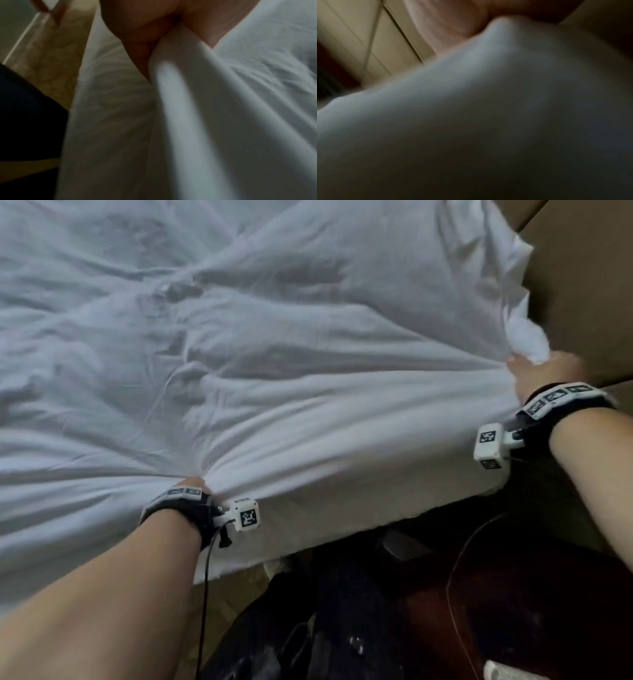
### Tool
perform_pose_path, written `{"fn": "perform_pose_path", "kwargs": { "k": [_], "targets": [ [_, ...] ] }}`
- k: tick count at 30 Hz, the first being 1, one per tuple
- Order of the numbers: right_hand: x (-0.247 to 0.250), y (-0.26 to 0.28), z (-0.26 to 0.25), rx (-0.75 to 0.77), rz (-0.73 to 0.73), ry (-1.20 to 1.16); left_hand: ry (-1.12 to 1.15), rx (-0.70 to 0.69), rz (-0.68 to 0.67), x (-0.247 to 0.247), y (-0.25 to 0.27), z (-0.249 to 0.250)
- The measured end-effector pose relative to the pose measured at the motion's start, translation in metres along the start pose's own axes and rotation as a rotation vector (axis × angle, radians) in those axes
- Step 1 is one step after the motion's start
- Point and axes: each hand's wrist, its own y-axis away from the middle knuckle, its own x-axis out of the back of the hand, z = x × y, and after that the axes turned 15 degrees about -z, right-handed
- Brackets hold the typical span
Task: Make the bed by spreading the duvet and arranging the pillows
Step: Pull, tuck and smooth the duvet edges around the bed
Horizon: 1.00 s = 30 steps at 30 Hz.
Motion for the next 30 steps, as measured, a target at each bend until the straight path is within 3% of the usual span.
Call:
{"fn": "perform_pose_path", "kwargs": {
  "k": [4,7,8,10,12,14,17,20,24,30],
  "targets": [
    [0.028,-0.015,0.008,0.02,0.127,0.05,-0.015,-0.067,-0.081,-0.031,0.019,0.002],
    [0.009,-0.009,0.01,-0.065,0.16,0.108,0.289,-0.001,-0.166,-0.034,0.029,-0.004],
    [0.002,-0.003,0.006,-0.119,0.188,0.123,0.399,0.029,-0.164,-0.026,0.027,-0.006],
    [-0.014,0.012,-0.015,-0.115,0.227,0.15,0.289,0.013,-0.016,0.001,0.034,0.009],
    [-0.028,0.022,-0.054,0.064,0.206,0.165,0.073,-0.058,0.222,0.033,0.048,0.041],
    [-0.049,0.025,-0.1,0.266,0.13,0.307,-0.028,-0.235,0.4,0.058,0.06,0.083],
    [-0.088,0.039,-0.175,0.551,0.042,0.48,-0.076,-0.364,0.474,0.071,0.066,0.139],
    [-0.124,0.043,-0.224,0.746,-0.036,0.625,-0.204,-0.384,0.474,0.066,0.071,0.185],
    [-0.135,-0.004,-0.233,0.688,-0.126,0.68,-0.181,-0.458,0.452,0.055,0.066,0.231],
    [-0.071,-0.125,-0.177,0.457,-0.087,0.671,-0.192,-0.429,0.389,0.049,0.035,0.283]
  ]
}}
